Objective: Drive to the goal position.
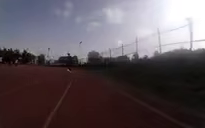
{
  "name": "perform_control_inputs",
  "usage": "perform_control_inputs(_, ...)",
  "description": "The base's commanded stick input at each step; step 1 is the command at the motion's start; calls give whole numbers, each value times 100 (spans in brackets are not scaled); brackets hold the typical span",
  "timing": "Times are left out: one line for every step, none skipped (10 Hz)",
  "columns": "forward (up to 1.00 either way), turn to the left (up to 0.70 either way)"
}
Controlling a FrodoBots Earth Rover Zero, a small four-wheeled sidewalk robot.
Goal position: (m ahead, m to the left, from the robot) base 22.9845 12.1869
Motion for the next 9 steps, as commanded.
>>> perform_control_inputs(50,0)
perform_control_inputs(50,0)
perform_control_inputs(50,0)
perform_control_inputs(50,0)
perform_control_inputs(50,0)
perform_control_inputs(50,0)
perform_control_inputs(50,0)
perform_control_inputs(50,0)
perform_control_inputs(50,0)
